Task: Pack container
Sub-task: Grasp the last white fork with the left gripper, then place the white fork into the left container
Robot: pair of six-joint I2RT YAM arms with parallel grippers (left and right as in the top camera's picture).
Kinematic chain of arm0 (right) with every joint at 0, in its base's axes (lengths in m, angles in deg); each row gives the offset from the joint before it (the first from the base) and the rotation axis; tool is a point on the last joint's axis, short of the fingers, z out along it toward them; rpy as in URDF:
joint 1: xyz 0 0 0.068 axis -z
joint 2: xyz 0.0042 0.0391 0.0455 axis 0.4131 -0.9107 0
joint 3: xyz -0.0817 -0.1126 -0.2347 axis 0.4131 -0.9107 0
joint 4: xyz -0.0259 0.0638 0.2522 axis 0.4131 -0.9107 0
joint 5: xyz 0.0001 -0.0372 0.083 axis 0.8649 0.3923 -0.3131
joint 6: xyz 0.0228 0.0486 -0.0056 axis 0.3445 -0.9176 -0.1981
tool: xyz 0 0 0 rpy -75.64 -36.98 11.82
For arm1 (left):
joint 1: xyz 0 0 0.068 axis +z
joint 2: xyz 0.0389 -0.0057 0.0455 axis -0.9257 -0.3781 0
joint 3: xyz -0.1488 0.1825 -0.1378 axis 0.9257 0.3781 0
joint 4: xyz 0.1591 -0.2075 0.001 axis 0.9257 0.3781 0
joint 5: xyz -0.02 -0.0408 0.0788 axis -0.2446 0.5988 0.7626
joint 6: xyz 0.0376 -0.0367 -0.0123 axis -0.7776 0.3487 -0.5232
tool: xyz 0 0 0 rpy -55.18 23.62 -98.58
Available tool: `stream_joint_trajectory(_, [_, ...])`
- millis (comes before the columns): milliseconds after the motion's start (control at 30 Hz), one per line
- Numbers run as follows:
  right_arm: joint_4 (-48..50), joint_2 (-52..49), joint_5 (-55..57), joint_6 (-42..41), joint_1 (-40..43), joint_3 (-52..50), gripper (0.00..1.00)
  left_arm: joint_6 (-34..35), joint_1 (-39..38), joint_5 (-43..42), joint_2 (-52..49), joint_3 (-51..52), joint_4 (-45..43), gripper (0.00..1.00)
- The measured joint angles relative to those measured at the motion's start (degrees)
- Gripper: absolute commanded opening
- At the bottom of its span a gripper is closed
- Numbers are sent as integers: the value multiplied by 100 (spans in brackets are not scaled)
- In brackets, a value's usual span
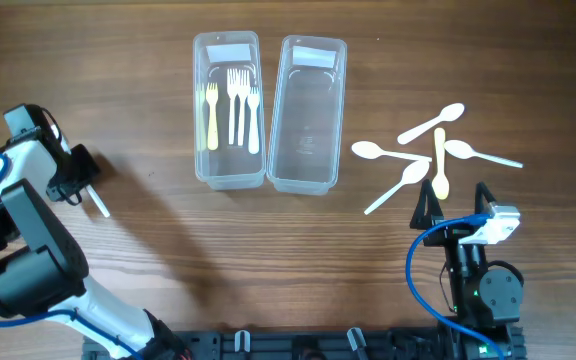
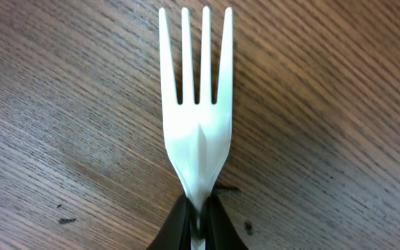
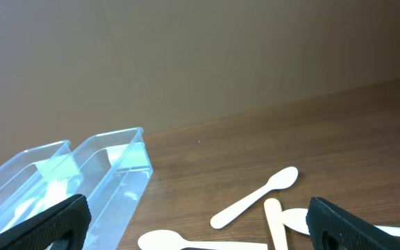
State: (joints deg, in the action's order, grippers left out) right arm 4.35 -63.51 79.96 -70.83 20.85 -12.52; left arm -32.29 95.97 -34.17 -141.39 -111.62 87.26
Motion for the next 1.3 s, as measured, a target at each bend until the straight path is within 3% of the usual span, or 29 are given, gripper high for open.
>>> stream_joint_trajectory(100, [0, 0, -2, 2, 0, 0, 100, 0, -48, -413, 286, -704, 269, 4])
stream_joint_trajectory(233, [0, 0, -2, 0, 0, 0, 99, -13, -955, -2063, 1556, -1814, -623, 4])
stream_joint_trajectory(400, [0, 0, -2, 2, 0, 0, 100, -306, -2669, -2522, 787, -1784, -372, 4])
stream_joint_trajectory(433, [0, 0, -2, 0, 0, 0, 100, -310, -2846, -2538, 662, -1781, -372, 8])
stream_joint_trajectory(467, [0, 0, -2, 0, 0, 0, 100, -310, -3062, -2557, 479, -1781, -369, 51])
stream_joint_trajectory(533, [0, 0, -2, 2, 0, 0, 100, -363, -3239, -2577, 225, -1779, -376, 84])
stream_joint_trajectory(600, [0, 0, -2, 0, 0, 0, 100, -369, -3248, -2579, 181, -1779, -446, 85])
stream_joint_trajectory(667, [0, 0, -2, 0, 0, 0, 100, -372, -3248, -2579, 181, -1775, -737, 99])
stream_joint_trajectory(800, [0, 0, -2, 0, 0, 0, 100, -350, -3147, -2507, 579, -1777, -1051, 100])
stream_joint_trajectory(867, [2, 0, -2, 0, 0, 0, 100, -348, -2924, -2059, 1047, -1801, -1040, 100])
stream_joint_trajectory(1000, [0, 0, -2, 0, 0, 0, 100, -59, -1971, 520, 1775, -1895, -990, 100])
stream_joint_trajectory(1200, [0, 0, -2, 0, 0, 0, 100, 2, -1523, 1119, 1775, -1895, -935, 100])
stream_joint_trajectory(1300, [0, 0, -2, 0, 0, 0, 100, 20, -1526, 1121, 1775, -1899, -470, 100])
